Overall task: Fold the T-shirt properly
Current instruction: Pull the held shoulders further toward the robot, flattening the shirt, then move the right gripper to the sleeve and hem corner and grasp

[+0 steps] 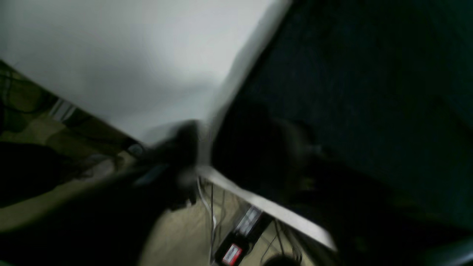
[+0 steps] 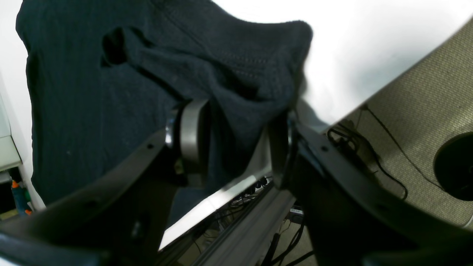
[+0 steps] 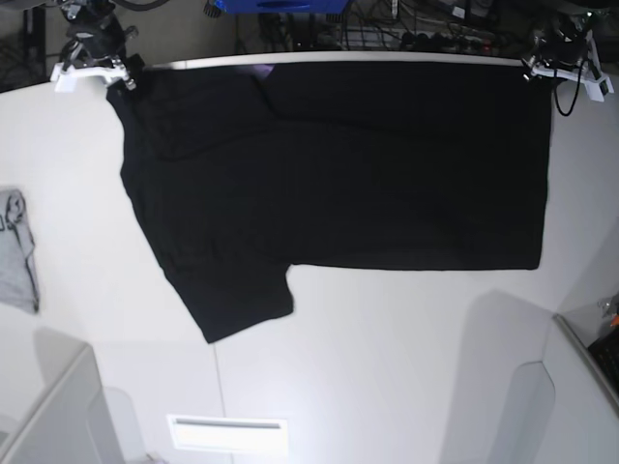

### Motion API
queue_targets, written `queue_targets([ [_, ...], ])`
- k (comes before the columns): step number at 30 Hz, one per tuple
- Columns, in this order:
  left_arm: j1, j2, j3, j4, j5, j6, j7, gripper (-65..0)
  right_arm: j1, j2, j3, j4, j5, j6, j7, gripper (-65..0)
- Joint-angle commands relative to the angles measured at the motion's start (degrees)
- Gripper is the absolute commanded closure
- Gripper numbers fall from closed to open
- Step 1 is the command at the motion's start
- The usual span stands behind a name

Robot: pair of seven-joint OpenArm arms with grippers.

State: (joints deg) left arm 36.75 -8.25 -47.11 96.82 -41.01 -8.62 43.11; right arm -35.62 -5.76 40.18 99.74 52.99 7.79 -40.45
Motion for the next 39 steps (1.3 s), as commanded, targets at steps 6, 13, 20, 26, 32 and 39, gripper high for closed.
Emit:
queue_targets([
  [6,-0.58,-1.11,-6.65,1.16,-0.17,0.31,-0.78,-50.0,-0.82,0.18,1.97,0.96,-0.11,-0.01,0.75,-25.1],
  [13,-0.66,-1.02,-8.76,4.86,-0.17,0.31,-0.78,-49.5,-0.3,-0.26,9.62,5.09,-0.29,-0.01,0.84,-25.8],
  [20,-1.46,-1.29,-9.9,7.23,-0.17,0.31,-0.78,-49.2,3.22,3.25,12.96,4.83,-0.46,-0.01,0.75,-25.8],
  [26,-3.39,-3.13,-9.11,7.14,-0.17,0.31,-0.78,-29.8,9.64,7.56,6.63,4.65,-0.55,-0.01,0.75,-26.0],
  [32,-6.12,-3.66,-8.67,6.88,0.18,0.31,-0.78,0.0,20.28,13.01,-6.91,-1.85,-0.55,-0.28,0.75,-25.7],
  [39,-7.96,-6.74,-8.49,7.05,0.09,0.31,-0.78,0.0,34.78,15.83,-16.14,-14.69,-0.64,-0.28,0.75,-25.2],
])
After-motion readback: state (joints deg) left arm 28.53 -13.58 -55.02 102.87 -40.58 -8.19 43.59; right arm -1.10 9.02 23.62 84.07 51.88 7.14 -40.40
